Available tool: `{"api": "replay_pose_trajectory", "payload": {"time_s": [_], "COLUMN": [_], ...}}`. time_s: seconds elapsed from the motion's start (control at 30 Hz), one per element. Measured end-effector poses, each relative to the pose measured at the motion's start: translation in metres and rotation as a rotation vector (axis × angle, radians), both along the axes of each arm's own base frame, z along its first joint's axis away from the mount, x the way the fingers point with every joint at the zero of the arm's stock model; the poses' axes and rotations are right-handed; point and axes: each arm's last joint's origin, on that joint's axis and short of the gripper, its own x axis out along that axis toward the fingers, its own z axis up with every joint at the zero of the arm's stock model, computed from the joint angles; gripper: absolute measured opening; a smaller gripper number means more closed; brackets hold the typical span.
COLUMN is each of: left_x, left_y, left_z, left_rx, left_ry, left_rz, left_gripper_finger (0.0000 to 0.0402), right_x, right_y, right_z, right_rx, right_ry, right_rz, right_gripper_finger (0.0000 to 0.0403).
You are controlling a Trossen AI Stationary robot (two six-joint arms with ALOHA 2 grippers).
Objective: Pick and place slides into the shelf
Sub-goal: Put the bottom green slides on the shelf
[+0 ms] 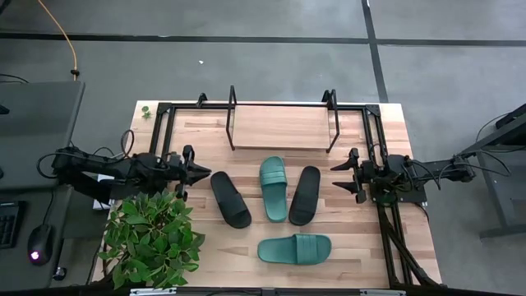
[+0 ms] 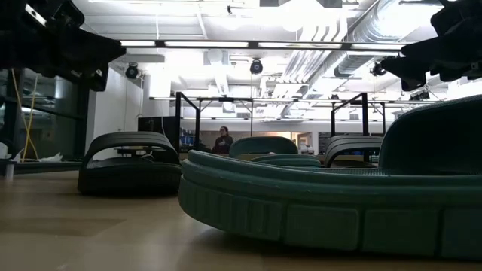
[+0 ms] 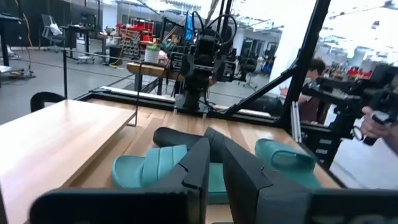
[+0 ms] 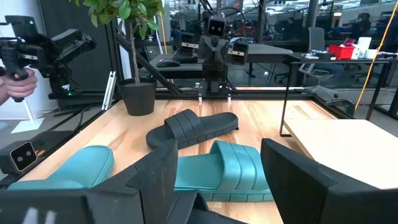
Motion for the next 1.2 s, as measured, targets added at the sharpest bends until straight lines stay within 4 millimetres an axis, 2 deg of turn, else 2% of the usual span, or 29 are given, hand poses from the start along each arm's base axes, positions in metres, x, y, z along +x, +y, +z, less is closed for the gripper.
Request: {"api": "replay_pose_trajectory", "payload": {"time_s": [0.17,0.33,0.47,0.6,0.7,0.9,1.03,1.2], "left_x": [0.000,-0.001,-0.001,0.002,0.006,0.021,0.032,0.043], "left_y": [0.000,0.000,-0.001,-0.001,0.000,-0.001,-0.001,-0.001], "left_z": [0.005,0.020,0.034,0.045,0.054,0.074,0.086,0.091], "left_rx": [-0.011,-0.028,-0.026,-0.027,-0.093,-0.137,-0.154,-0.154], "left_ry": [-0.030,-0.056,-0.081,-0.063,-0.038,0.045,0.064,0.095], "left_rz": [0.000,-0.002,-0.024,-0.034,-0.008,-0.015,-0.015,-0.006], "left_gripper_finger": [0.0101,0.0170,0.0200,0.0205,0.0201,0.0200,0.0200,0.0200], "right_x": [0.000,0.000,0.000,-0.001,-0.001,-0.001,-0.005,-0.006], "right_y": [0.000,0.000,0.000,0.000,0.000,0.000,0.000,0.004], "right_z": [0.000,0.003,0.006,0.011,0.014,0.016,0.034,0.057], "right_rx": [0.000,-0.003,0.044,0.049,0.039,0.037,0.014,-0.025], "right_ry": [-0.002,-0.032,-0.061,-0.115,-0.144,-0.148,-0.173,-0.130], "right_rz": [-0.001,-0.001,0.007,0.010,0.010,0.004,0.010,0.047], "right_gripper_finger": [0.0223,0.0223,0.0223,0.0223,0.0223,0.0223,0.0223,0.0223]}}
